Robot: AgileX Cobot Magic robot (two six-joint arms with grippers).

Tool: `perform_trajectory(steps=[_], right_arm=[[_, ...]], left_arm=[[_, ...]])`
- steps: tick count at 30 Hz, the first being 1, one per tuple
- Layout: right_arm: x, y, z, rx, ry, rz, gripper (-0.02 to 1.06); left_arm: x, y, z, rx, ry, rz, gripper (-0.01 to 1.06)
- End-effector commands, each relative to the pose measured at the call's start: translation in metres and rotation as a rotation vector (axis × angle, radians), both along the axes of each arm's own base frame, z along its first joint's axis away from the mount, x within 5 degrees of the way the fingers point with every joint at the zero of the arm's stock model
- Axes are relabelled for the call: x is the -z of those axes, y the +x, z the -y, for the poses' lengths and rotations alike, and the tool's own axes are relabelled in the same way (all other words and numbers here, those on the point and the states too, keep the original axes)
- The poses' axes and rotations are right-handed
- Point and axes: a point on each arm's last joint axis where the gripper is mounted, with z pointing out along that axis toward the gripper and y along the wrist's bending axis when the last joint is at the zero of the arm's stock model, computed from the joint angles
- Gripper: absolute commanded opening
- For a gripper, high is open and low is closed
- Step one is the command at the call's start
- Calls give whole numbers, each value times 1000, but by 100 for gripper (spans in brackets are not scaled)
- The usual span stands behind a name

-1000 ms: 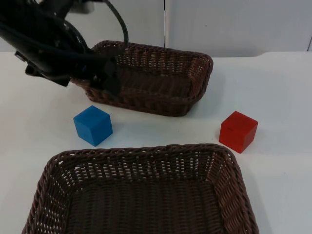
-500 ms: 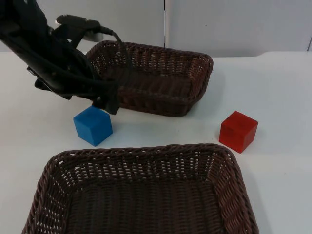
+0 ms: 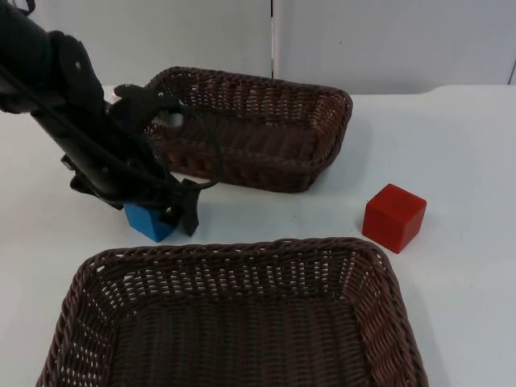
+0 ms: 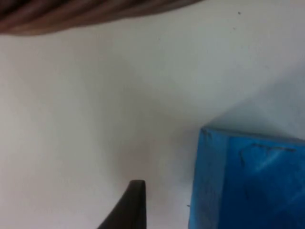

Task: Pick up one cube with the left hand and place it into the upper basket. Pick up one cube with the right hand and place it into the lower basket.

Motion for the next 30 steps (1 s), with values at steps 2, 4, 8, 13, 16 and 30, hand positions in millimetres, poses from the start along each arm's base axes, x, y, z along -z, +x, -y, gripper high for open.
perform_trajectory(steps=[2, 4, 8, 13, 16, 30], right_arm=[[2, 0, 0, 6, -1, 0, 105], [2, 0, 0, 6, -1, 0, 105], [2, 0, 0, 6, -1, 0, 105], [2, 0, 0, 6, -1, 0, 105], [2, 0, 0, 6, -1, 0, 105], [2, 0, 0, 6, -1, 0, 105]], left_arm=[[-3, 5, -1, -1, 2, 41, 105], [-3, 6, -1, -4, 2, 52, 105], [-3, 6, -1, 1, 7, 55, 105], [-3, 5, -1, 6, 10, 50, 105], [-3, 5, -1, 7, 10, 48, 94], [-18, -2, -2, 48, 31, -6, 0]])
